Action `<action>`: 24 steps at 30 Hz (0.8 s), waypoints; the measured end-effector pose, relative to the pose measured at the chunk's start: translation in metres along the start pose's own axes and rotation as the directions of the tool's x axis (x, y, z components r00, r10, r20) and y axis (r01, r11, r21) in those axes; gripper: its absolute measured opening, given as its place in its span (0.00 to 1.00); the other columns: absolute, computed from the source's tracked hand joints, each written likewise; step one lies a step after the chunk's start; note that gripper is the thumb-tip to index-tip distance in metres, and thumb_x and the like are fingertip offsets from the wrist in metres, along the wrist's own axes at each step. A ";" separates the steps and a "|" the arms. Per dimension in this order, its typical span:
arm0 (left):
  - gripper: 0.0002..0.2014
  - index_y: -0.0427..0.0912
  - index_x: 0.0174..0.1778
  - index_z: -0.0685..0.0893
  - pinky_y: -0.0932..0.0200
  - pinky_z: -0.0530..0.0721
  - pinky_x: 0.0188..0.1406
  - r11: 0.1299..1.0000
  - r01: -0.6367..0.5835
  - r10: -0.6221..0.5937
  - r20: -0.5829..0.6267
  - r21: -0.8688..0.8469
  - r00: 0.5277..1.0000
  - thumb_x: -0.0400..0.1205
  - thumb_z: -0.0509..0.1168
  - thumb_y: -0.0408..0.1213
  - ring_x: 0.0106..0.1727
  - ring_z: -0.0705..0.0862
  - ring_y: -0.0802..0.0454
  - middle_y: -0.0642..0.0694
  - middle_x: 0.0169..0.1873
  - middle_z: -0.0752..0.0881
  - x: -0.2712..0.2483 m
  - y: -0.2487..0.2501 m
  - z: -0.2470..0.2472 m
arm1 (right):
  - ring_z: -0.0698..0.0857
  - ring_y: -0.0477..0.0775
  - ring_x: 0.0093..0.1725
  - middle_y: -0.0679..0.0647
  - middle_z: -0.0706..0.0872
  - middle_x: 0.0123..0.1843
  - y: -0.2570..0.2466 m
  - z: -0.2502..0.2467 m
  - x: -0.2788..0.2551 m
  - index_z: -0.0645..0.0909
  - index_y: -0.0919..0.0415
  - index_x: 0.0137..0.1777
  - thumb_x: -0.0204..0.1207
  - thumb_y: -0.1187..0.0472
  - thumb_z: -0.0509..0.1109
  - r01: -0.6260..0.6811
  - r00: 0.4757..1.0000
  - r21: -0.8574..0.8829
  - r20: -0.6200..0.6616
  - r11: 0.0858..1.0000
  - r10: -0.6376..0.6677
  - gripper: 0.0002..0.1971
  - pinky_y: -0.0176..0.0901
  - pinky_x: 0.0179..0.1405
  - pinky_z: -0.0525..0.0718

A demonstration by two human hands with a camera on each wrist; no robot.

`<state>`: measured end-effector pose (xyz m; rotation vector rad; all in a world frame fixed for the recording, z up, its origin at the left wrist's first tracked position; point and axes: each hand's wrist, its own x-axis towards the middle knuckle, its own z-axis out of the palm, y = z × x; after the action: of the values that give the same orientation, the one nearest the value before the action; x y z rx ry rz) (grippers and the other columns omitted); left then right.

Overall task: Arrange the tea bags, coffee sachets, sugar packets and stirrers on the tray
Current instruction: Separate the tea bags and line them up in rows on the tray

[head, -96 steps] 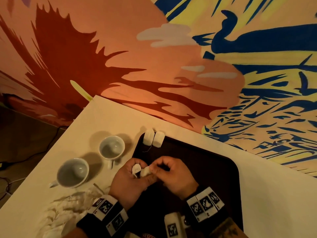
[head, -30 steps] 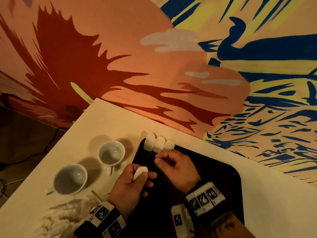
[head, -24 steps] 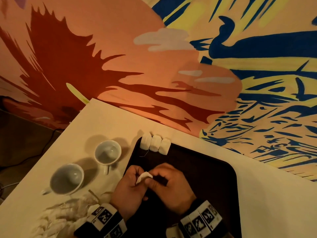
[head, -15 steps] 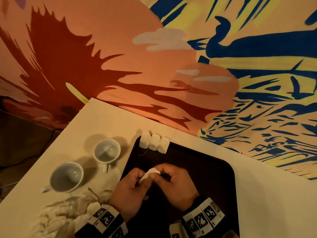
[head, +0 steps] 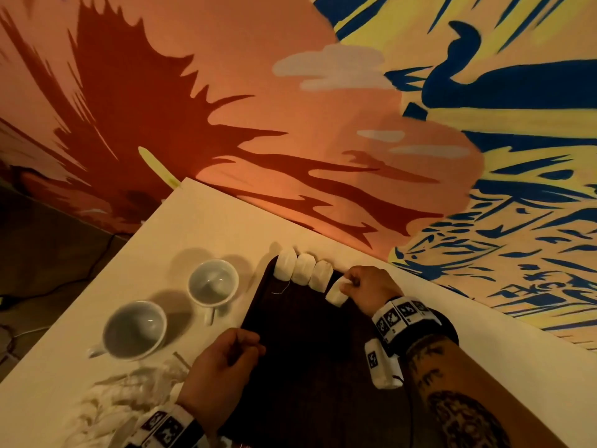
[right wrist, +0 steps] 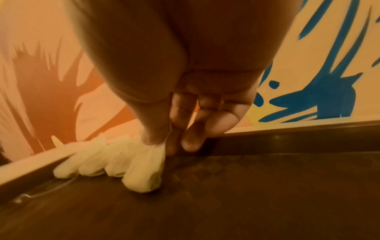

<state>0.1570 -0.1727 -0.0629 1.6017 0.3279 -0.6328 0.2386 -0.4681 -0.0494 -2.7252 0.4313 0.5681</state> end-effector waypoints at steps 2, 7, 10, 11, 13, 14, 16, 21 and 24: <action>0.07 0.41 0.50 0.85 0.57 0.83 0.38 1.000 0.003 -0.003 0.002 -0.018 1.000 0.84 0.65 0.26 0.38 0.85 0.50 0.45 0.41 0.93 0.000 0.001 -0.001 | 0.85 0.56 0.56 0.51 0.88 0.54 0.001 0.001 0.011 0.85 0.50 0.58 0.78 0.49 0.73 -0.005 1.000 -0.025 0.001 1.000 0.005 0.11 0.45 0.55 0.81; 0.10 0.47 0.47 0.86 0.51 0.85 0.41 0.998 -0.035 0.034 0.027 0.053 0.999 0.83 0.66 0.26 0.39 0.86 0.49 0.48 0.41 0.93 -0.006 0.006 -0.002 | 0.86 0.54 0.53 0.50 0.89 0.53 -0.002 0.002 0.026 0.84 0.46 0.53 0.75 0.45 0.73 -0.022 1.000 -0.048 -0.010 0.999 0.022 0.10 0.45 0.52 0.82; 0.18 0.61 0.41 0.86 0.61 0.85 0.41 0.985 -0.116 0.112 0.040 0.130 0.993 0.82 0.68 0.27 0.37 0.88 0.57 0.52 0.40 0.93 -0.016 0.012 -0.010 | 0.85 0.53 0.52 0.49 0.88 0.52 -0.005 0.001 0.026 0.84 0.45 0.53 0.76 0.45 0.72 -0.042 0.998 -0.074 -0.040 0.996 0.039 0.10 0.42 0.48 0.78; 0.20 0.65 0.42 0.86 0.66 0.85 0.40 0.972 -0.150 0.148 0.026 0.181 0.989 0.81 0.69 0.27 0.37 0.89 0.59 0.54 0.38 0.93 -0.020 0.014 -0.015 | 0.85 0.53 0.53 0.49 0.87 0.51 -0.005 0.001 0.025 0.84 0.46 0.53 0.77 0.45 0.72 -0.045 0.998 -0.072 -0.042 0.996 0.042 0.09 0.42 0.47 0.77; 0.21 0.66 0.42 0.86 0.68 0.83 0.37 0.948 -0.191 0.201 -0.013 0.255 0.979 0.78 0.72 0.28 0.36 0.89 0.55 0.55 0.36 0.92 -0.029 0.013 -0.029 | 0.85 0.54 0.54 0.49 0.87 0.51 -0.006 0.000 0.023 0.85 0.47 0.54 0.77 0.46 0.73 -0.043 0.998 -0.059 -0.038 0.997 0.040 0.09 0.42 0.48 0.77; 0.20 0.65 0.41 0.86 0.67 0.83 0.36 0.938 -0.191 0.207 -0.024 0.289 0.978 0.77 0.73 0.28 0.34 0.88 0.53 0.54 0.35 0.91 -0.034 0.013 -0.036 | 0.85 0.54 0.55 0.49 0.87 0.52 -0.007 0.000 0.023 0.85 0.47 0.55 0.77 0.47 0.73 -0.039 0.998 -0.046 -0.040 0.998 0.037 0.10 0.42 0.49 0.78; 0.19 0.66 0.39 0.87 0.69 0.82 0.34 0.919 -0.164 0.193 -0.048 0.359 0.980 0.76 0.75 0.30 0.32 0.86 0.56 0.52 0.35 0.89 -0.045 0.011 -0.051 | 0.86 0.54 0.57 0.50 0.87 0.54 -0.008 -0.001 0.022 0.85 0.47 0.59 0.76 0.47 0.74 -0.048 0.998 -0.007 -0.048 0.999 0.048 0.13 0.44 0.54 0.81; 0.16 0.75 0.45 0.83 0.70 0.76 0.59 0.823 -0.155 0.252 -0.108 0.546 0.962 0.69 0.76 0.48 0.48 0.84 0.59 0.55 0.45 0.88 -0.067 -0.014 -0.086 | 0.84 0.56 0.63 0.54 0.85 0.65 -0.010 -0.009 0.006 0.77 0.52 0.73 0.79 0.48 0.73 -0.094 0.991 0.047 -0.086 0.994 0.098 0.24 0.45 0.63 0.80; 0.32 0.74 0.70 0.69 0.58 0.62 0.77 0.546 -0.059 0.170 -0.042 0.835 0.985 0.68 0.61 0.69 0.73 0.74 0.51 0.55 0.74 0.78 -0.062 -0.043 -0.097 | 0.84 0.55 0.61 0.53 0.85 0.64 -0.015 -0.006 -0.019 0.77 0.50 0.72 0.80 0.47 0.70 -0.072 0.984 0.075 -0.154 0.995 0.083 0.22 0.47 0.62 0.81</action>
<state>0.1034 -0.0623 -0.0599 2.5828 -0.0354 -0.6248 0.2288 -0.4525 -0.0323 -2.7057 0.5880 0.3511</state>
